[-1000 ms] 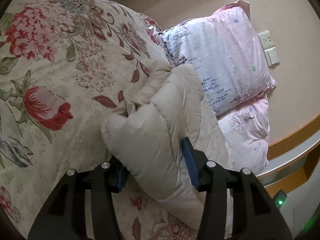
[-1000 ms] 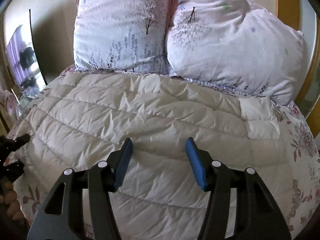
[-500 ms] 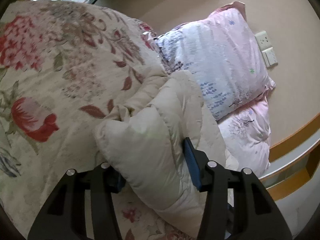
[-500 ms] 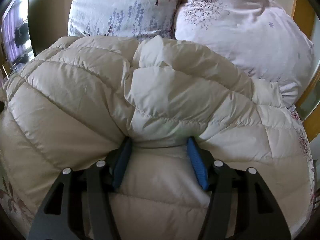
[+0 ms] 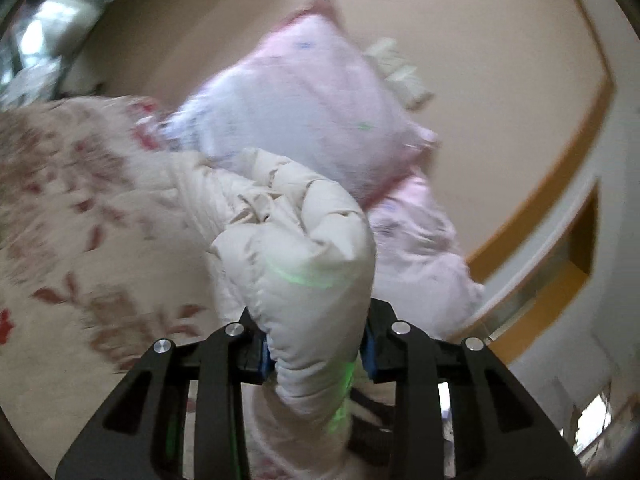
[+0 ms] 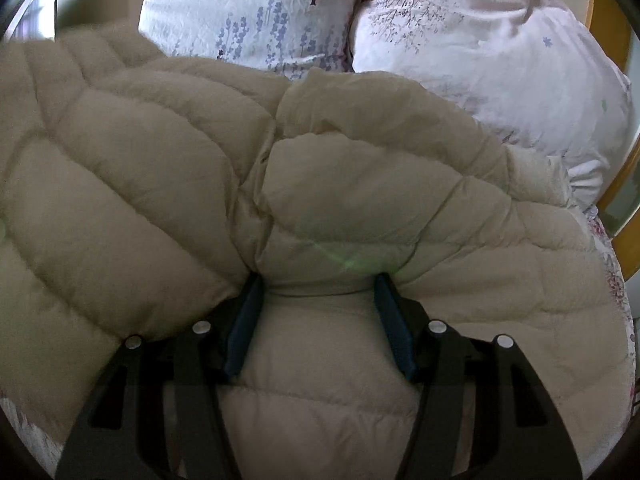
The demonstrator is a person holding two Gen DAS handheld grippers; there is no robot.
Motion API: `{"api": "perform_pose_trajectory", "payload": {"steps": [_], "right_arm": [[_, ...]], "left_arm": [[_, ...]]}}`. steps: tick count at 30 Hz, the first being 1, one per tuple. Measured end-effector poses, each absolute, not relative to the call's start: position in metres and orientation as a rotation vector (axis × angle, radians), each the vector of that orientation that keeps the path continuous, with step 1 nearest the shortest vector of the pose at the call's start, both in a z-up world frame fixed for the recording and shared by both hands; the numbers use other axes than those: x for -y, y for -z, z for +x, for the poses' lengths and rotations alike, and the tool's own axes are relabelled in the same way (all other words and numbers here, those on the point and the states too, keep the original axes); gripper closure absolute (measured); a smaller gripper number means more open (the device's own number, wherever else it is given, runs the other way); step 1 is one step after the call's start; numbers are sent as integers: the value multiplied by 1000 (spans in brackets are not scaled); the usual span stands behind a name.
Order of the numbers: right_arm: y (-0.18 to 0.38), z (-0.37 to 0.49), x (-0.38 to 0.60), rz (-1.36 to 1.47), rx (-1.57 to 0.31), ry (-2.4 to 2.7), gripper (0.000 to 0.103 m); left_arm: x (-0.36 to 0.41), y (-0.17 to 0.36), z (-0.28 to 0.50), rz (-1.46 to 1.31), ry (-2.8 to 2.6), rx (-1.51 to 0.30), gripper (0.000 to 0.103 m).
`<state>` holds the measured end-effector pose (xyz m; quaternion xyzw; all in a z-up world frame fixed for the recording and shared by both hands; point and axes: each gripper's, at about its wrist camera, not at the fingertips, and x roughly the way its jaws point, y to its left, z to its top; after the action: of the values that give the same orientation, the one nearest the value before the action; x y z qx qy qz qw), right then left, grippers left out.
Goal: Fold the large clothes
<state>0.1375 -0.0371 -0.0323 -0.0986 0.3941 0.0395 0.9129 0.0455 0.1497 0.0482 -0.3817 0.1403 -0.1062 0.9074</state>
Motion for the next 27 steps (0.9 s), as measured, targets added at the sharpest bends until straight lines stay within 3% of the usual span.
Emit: {"api": "perform_pose_trajectory", "payload": {"steps": [11,20,23,25,27], "right_arm": [[21,146,64,-97,-836,-244,43],[-29,81,219,188,-645,-77,39],[-18,82,267,278,-686,33,39],[-1,85,287,355,-747,32,44],[14,92,293,416,-796,-23,62]], "left_arm": [[-40,-88,69,-606,578,-289,70],[3,-86,82,-524,609,-348,70],[16,-84,85,-500,620,-368,70],[23,-82,85,-490,634,-384,70],[31,-79,86,-476,649,-403,70]]}}
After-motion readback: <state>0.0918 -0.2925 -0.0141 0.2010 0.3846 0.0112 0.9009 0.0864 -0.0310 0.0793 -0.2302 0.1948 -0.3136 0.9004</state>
